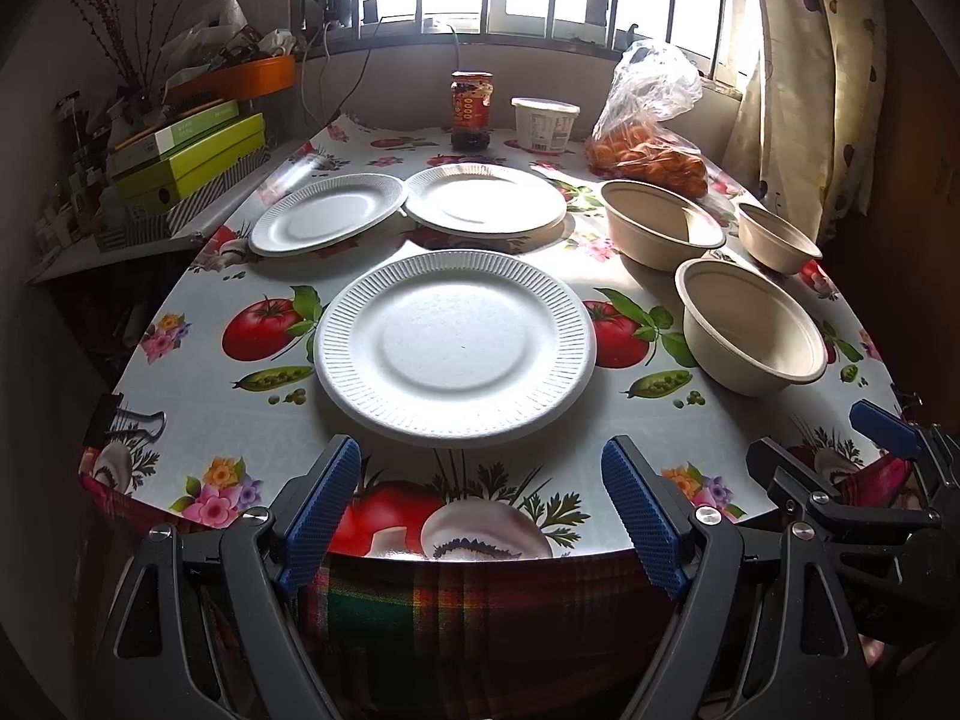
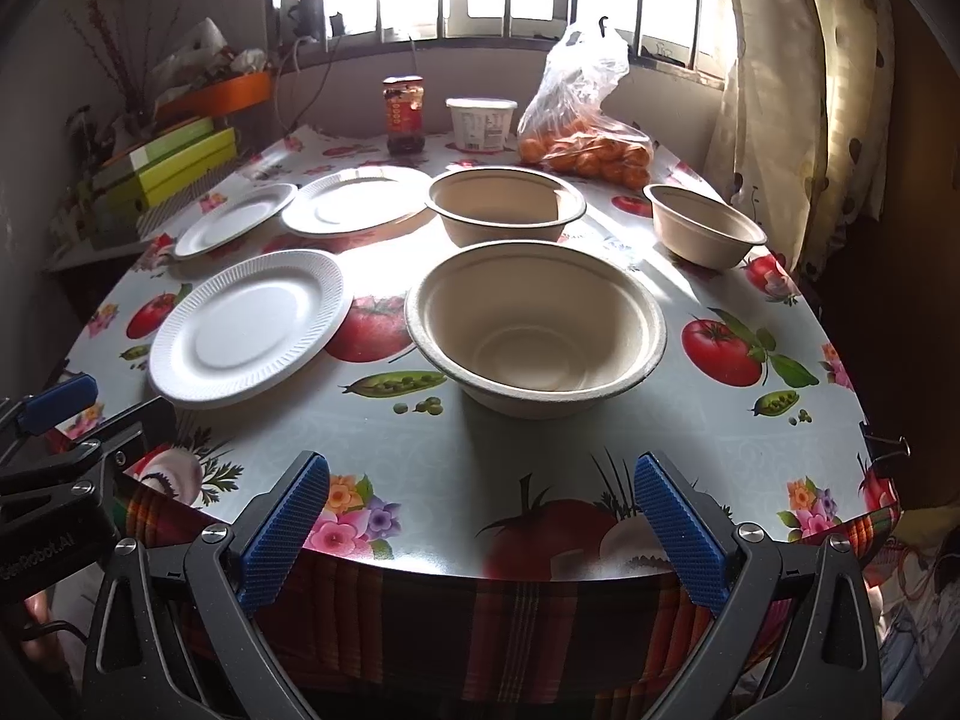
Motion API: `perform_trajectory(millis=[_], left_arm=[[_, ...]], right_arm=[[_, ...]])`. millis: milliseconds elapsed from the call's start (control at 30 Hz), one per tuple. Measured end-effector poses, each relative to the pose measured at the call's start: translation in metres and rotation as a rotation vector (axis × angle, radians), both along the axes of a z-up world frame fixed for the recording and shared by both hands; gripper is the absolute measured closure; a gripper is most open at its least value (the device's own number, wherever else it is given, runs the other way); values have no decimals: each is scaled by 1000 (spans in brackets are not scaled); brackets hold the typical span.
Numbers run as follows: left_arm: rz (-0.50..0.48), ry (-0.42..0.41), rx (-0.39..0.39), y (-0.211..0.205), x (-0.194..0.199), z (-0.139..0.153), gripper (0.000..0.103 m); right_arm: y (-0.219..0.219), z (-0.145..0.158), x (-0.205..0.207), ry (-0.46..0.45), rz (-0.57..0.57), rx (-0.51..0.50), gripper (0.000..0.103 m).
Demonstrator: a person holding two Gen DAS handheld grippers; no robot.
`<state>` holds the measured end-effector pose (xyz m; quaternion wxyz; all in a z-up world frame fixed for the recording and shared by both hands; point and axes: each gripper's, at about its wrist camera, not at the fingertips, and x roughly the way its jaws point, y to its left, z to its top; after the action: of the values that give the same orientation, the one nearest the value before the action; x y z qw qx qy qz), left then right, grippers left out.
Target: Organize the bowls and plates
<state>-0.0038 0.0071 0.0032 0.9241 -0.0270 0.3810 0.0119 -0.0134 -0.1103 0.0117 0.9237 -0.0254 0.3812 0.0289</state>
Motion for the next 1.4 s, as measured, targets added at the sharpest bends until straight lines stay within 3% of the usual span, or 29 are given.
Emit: perform_trajectory(millis=[1400], left_arm=[[-3, -19, 11, -1, -1, 6, 20]], right_arm=[[3, 5, -2, -12, 1, -10, 0]])
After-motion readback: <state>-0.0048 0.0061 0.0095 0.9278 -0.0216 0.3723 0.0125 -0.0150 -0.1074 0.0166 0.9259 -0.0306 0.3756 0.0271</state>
